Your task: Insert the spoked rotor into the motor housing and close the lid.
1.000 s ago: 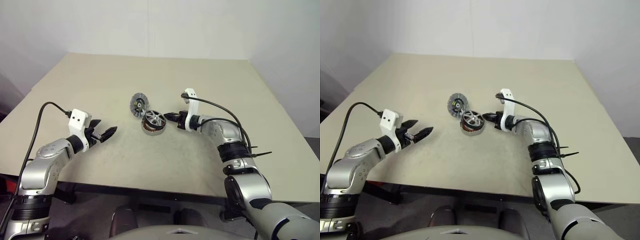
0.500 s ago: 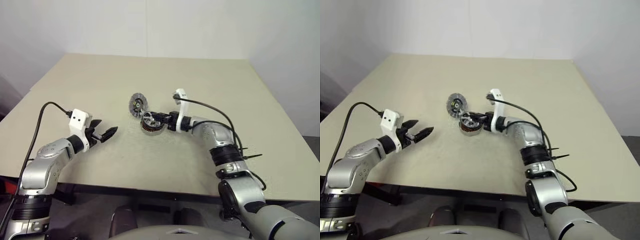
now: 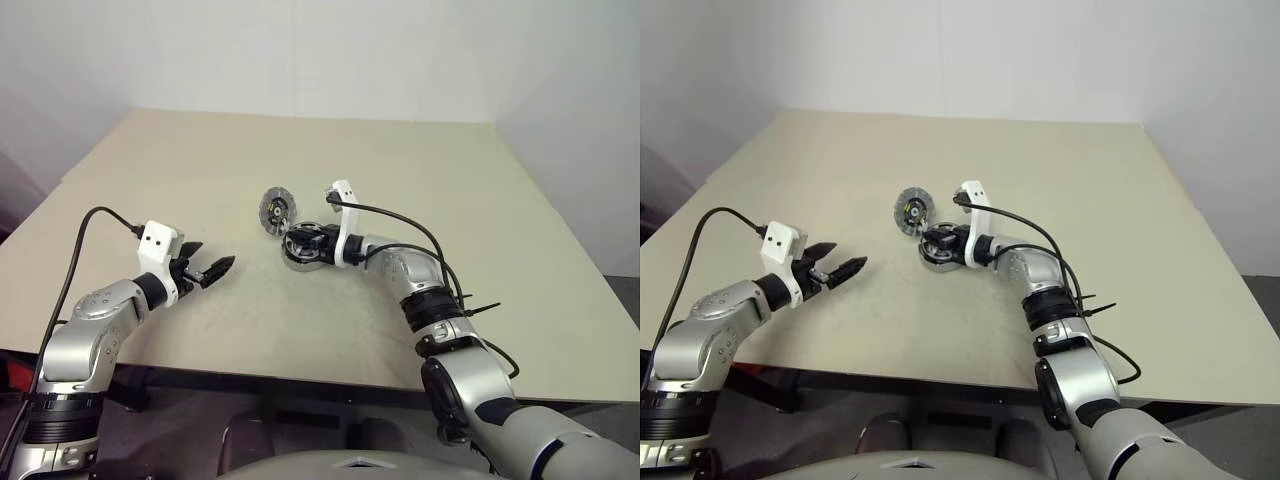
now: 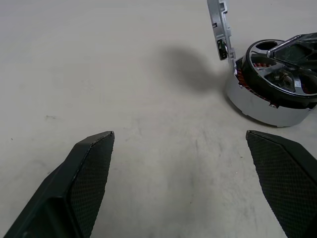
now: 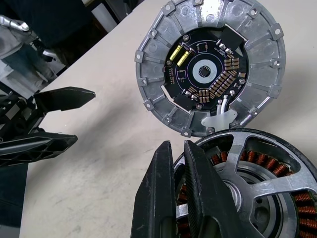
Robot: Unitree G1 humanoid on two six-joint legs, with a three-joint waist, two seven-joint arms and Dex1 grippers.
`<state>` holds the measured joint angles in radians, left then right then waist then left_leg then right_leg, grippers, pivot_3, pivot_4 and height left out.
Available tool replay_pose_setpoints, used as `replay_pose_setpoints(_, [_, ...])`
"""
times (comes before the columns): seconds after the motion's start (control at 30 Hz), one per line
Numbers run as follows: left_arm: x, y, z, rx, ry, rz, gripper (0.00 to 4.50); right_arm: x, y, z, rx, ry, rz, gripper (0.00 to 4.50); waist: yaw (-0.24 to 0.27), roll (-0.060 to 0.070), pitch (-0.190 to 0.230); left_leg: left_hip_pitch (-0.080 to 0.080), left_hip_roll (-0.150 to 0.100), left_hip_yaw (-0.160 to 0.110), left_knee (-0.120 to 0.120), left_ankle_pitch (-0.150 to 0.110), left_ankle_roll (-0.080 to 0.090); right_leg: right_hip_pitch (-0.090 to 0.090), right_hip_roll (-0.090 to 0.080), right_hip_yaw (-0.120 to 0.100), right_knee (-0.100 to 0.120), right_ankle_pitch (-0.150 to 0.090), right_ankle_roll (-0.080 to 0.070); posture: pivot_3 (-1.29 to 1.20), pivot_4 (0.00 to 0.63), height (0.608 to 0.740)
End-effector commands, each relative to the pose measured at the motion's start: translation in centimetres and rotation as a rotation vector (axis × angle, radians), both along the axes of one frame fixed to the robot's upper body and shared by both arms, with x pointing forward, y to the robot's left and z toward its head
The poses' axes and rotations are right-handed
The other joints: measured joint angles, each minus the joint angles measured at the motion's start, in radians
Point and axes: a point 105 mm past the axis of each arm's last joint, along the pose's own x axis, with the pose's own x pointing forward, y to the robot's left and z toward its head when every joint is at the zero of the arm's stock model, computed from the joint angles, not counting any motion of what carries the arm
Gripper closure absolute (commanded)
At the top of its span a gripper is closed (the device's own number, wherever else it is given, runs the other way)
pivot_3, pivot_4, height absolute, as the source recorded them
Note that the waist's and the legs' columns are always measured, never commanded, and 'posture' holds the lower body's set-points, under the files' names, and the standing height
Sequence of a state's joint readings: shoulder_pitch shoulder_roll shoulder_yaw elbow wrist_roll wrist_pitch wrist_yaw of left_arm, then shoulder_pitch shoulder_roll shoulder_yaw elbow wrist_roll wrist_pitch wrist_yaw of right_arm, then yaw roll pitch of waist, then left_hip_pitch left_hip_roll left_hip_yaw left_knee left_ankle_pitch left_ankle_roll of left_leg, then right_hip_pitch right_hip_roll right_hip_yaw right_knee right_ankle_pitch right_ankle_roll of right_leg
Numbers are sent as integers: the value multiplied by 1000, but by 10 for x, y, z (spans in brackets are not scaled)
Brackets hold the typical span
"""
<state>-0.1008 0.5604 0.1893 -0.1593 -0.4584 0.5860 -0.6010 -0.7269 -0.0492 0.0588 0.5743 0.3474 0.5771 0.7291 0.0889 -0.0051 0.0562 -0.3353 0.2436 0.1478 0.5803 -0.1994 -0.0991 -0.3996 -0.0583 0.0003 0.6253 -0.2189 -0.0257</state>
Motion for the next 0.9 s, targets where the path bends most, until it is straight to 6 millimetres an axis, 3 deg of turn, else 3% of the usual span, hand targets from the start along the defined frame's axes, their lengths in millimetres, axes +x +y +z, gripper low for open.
replay_pose_setpoints(0.03, [3,-2,15,8,-62,-8,0,2,-6,0,5,21,-11,4069,0,0,0,0,0,0,0,0,0,0,0,0,0,0,0,0,0,740])
replay_pose_setpoints(0.2, [3,-2,15,6,-61,-11,0,2,-7,16,81,16,9,4069,3,0,0,-1,0,0,0,0,0,0,0,0,-1,0,0,0,0,740])
replay_pose_setpoints(0.73, [4,-5,14,4,-57,-18,0,8,-5,7,89,17,-20,4069,1,0,0,-1,0,0,-1,0,0,-1,0,0,0,0,0,0,0,740])
replay_pose_setpoints(0.9, [4,-5,13,-1,-55,-16,0,6,9,25,187,20,6,4069,-1,0,0,-2,0,0,-1,0,0,-2,0,0,-1,0,0,0,0,740])
